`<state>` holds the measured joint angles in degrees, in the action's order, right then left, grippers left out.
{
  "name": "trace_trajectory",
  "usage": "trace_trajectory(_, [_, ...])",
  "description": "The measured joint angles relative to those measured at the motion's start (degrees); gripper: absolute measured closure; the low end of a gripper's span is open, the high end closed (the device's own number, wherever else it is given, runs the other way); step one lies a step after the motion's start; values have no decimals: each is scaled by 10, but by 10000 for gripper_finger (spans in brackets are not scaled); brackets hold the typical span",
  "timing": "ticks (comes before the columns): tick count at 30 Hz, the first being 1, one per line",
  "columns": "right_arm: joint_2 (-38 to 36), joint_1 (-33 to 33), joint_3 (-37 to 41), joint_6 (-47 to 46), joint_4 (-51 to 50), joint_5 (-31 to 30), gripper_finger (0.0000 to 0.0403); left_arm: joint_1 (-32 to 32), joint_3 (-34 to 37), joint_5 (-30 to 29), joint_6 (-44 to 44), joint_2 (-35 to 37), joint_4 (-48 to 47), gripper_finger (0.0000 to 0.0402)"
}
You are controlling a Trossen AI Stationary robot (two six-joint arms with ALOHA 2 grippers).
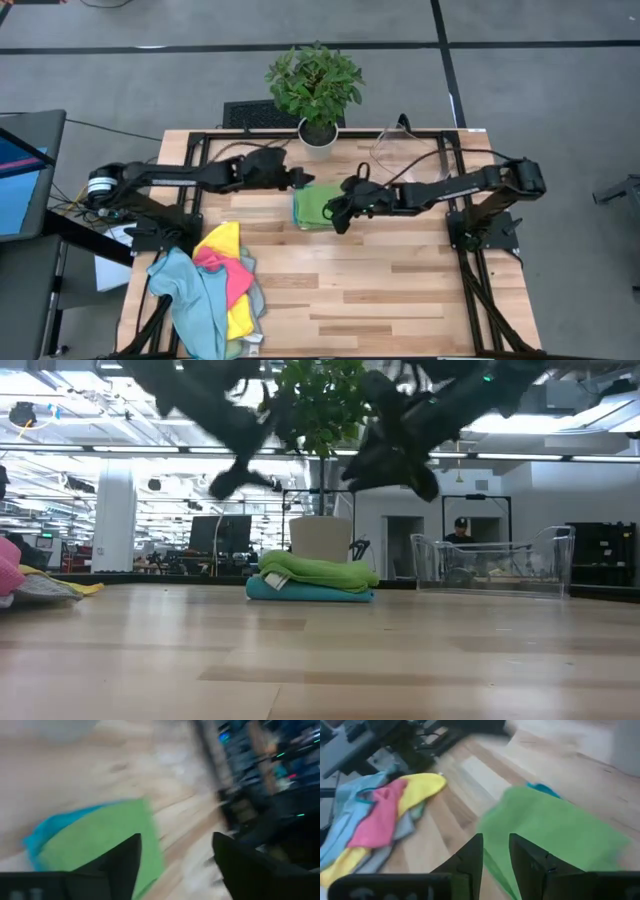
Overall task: Fold microfiber towels
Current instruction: Stack the green microfiber towel on the blue microfiber towel
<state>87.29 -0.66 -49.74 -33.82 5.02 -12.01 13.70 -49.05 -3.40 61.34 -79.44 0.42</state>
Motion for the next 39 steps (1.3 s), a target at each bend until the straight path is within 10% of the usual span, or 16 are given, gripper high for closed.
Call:
trace_trajectory(12, [62,1,95,-45,200,-9,282,-13,47,31,53,-183,111,389])
trace_trajectory(23, [178,45,92,-90,218,45,282,-5,45,-14,43,-190,7,396])
trace_trajectory(39, [0,41,90,-2,171,12,298,40,47,38,-1,-93,-23,401])
